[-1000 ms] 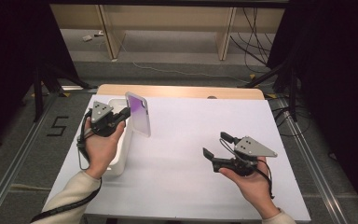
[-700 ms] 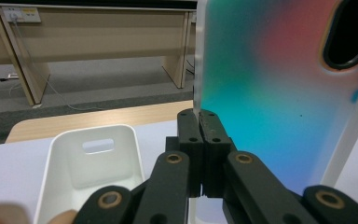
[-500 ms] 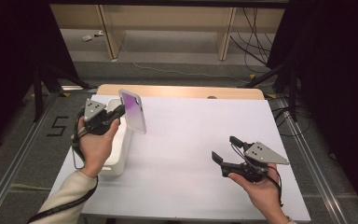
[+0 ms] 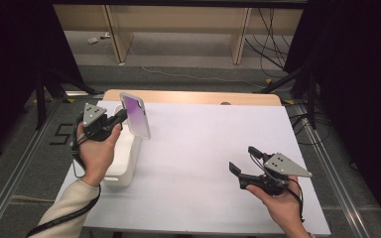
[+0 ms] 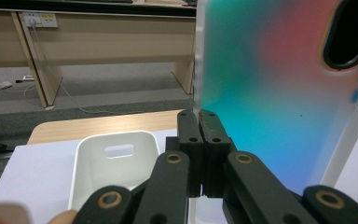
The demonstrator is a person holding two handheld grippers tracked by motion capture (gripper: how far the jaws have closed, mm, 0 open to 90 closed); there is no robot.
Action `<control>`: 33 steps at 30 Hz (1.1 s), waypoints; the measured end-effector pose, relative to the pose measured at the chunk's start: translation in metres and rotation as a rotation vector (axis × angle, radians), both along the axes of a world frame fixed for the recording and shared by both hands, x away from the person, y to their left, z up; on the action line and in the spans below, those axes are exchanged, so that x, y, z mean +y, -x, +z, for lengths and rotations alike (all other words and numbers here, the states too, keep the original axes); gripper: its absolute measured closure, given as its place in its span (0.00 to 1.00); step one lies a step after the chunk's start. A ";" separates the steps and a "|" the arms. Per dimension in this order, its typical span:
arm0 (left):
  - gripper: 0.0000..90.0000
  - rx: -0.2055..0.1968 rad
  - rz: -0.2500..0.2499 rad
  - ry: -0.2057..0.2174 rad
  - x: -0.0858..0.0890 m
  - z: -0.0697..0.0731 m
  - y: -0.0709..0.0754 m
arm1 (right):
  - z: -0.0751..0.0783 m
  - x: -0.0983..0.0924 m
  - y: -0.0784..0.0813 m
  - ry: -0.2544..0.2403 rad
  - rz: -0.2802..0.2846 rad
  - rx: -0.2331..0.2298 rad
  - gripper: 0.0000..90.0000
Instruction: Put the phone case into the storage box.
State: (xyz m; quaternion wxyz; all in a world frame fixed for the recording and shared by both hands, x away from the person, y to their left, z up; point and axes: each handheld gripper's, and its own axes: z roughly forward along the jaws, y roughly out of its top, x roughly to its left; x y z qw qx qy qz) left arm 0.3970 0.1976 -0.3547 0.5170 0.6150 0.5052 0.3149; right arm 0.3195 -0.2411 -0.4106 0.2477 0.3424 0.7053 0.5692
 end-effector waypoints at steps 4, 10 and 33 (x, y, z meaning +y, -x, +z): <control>0.99 -0.003 0.017 0.002 0.004 0.000 -0.002 | 0.000 -0.002 0.001 0.016 -0.011 -0.007 0.19; 0.99 -0.007 0.034 0.006 0.009 0.002 -0.003 | -0.002 -0.004 0.002 0.024 -0.025 0.002 0.19; 0.99 -0.014 0.084 -0.014 0.023 0.004 -0.007 | -0.004 -0.007 0.005 0.014 -0.031 -0.007 0.20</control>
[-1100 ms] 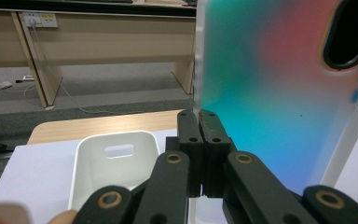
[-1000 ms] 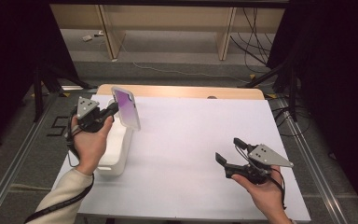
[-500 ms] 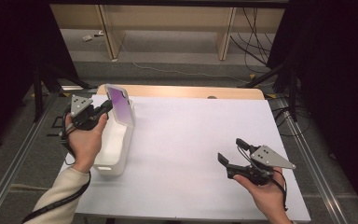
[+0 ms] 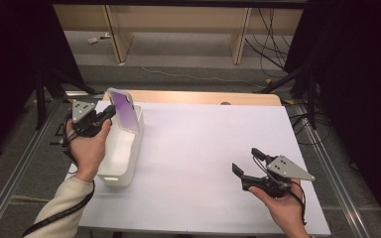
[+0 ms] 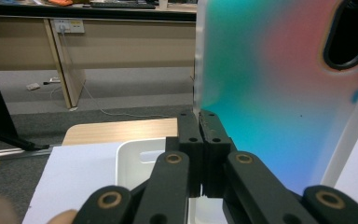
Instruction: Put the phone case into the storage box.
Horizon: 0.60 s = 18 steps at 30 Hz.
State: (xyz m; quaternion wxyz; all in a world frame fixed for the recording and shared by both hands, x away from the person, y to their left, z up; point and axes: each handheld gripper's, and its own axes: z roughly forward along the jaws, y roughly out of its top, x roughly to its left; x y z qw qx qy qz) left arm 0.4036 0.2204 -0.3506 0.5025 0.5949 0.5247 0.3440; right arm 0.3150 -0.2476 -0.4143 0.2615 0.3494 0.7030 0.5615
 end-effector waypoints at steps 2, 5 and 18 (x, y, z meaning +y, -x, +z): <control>0.98 -0.001 0.003 -0.001 0.001 0.000 -0.001 | 0.000 0.000 0.000 0.004 -0.001 0.001 0.20; 0.98 -0.002 0.004 0.002 0.003 0.000 -0.002 | -0.001 0.000 0.000 0.002 -0.008 -0.009 0.20; 0.98 -0.004 0.023 0.028 0.008 0.001 -0.007 | -0.002 0.001 0.000 0.001 -0.005 -0.004 0.20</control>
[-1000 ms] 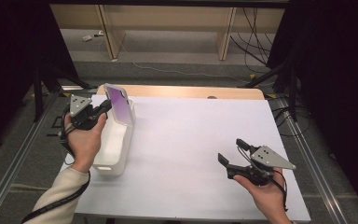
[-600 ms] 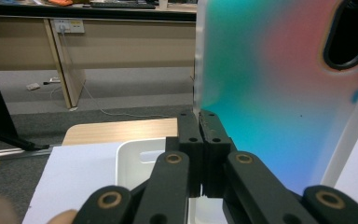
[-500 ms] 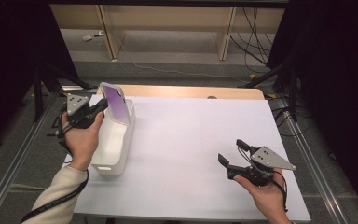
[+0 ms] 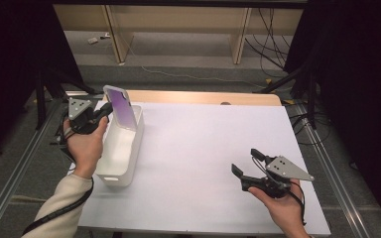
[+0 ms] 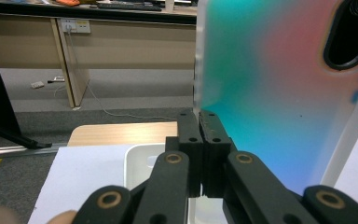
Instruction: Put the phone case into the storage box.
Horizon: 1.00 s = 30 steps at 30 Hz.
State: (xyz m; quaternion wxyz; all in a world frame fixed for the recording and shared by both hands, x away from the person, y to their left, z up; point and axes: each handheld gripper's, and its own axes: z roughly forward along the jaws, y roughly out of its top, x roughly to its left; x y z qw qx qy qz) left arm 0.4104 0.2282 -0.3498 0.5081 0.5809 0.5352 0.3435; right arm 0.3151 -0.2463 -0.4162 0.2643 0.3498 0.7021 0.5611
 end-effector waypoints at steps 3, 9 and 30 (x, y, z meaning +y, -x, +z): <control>0.98 -0.004 0.002 -0.001 0.002 0.000 -0.001 | 0.000 0.000 0.000 -0.001 -0.001 -0.002 0.20; 0.98 0.001 0.016 -0.007 0.003 0.001 -0.004 | 0.000 0.000 0.000 -0.004 -0.004 -0.005 0.20; 0.98 0.022 0.068 -0.024 0.007 -0.007 -0.023 | 0.000 0.000 0.001 -0.001 0.010 0.004 0.21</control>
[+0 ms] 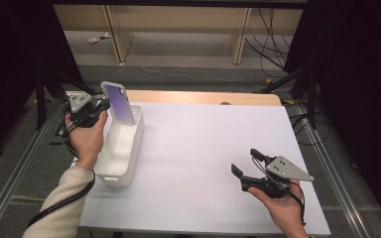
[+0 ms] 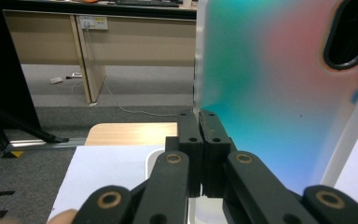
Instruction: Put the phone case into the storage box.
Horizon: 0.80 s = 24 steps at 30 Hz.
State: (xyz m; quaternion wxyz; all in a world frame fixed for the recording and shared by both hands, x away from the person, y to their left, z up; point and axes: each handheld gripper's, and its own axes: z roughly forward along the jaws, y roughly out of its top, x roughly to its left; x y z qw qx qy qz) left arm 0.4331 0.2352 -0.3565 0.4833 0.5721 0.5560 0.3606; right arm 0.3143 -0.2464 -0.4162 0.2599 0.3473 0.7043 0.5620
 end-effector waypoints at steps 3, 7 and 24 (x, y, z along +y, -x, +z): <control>0.98 0.004 0.005 0.001 0.001 -0.001 -0.001 | 0.000 0.000 0.000 0.005 0.002 -0.002 0.21; 0.98 0.002 0.008 -0.001 0.002 0.000 -0.002 | -0.001 0.001 0.000 0.000 -0.004 -0.009 0.21; 0.98 0.011 0.025 -0.005 0.000 -0.003 -0.011 | -0.001 0.000 0.004 0.002 0.010 0.009 0.21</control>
